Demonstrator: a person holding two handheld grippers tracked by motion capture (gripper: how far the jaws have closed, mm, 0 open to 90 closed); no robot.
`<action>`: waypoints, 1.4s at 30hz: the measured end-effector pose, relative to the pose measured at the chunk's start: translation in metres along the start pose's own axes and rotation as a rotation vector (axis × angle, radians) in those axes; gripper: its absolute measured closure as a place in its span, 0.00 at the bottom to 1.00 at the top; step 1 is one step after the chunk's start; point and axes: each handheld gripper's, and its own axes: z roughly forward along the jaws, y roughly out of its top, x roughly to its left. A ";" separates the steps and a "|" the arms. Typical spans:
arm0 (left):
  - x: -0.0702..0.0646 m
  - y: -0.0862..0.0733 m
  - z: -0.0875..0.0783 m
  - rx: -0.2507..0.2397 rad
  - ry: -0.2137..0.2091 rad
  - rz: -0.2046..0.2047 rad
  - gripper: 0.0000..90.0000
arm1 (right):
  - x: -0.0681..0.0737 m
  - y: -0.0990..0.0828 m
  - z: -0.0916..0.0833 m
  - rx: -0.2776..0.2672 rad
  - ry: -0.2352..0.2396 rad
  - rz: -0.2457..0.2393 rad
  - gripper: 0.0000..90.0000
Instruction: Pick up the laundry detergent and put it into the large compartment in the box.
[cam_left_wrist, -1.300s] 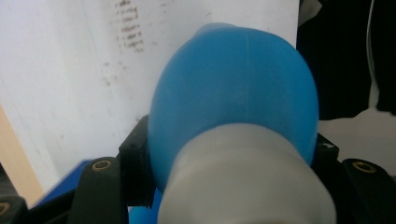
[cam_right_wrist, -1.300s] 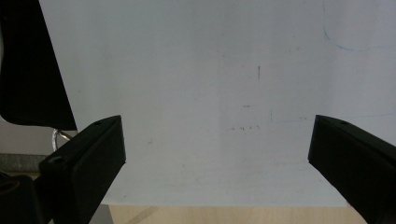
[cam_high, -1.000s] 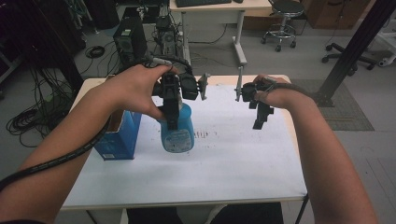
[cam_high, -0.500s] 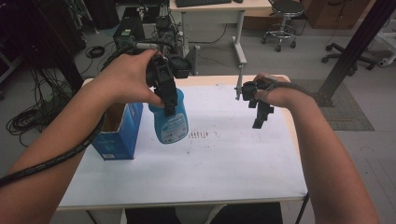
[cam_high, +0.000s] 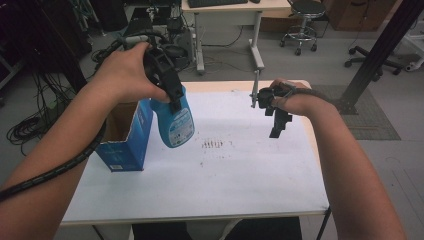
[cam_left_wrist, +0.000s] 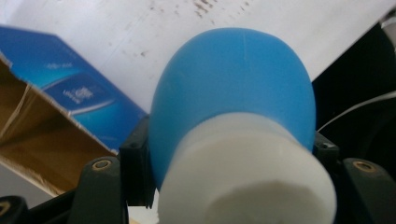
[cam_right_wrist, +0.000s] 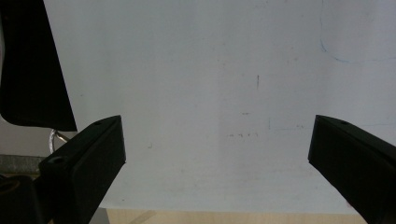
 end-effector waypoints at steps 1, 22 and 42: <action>0.003 -0.001 -0.002 0.000 0.002 -0.008 0.42 | 0.000 0.000 0.000 0.001 0.001 0.002 0.04; 0.062 -0.021 -0.036 -0.023 0.037 -0.349 0.42 | -0.001 0.001 0.000 -0.004 0.003 -0.002 0.04; 0.103 -0.032 -0.065 -0.038 0.031 -0.603 0.42 | -0.003 0.008 0.004 -0.003 0.008 -0.010 0.04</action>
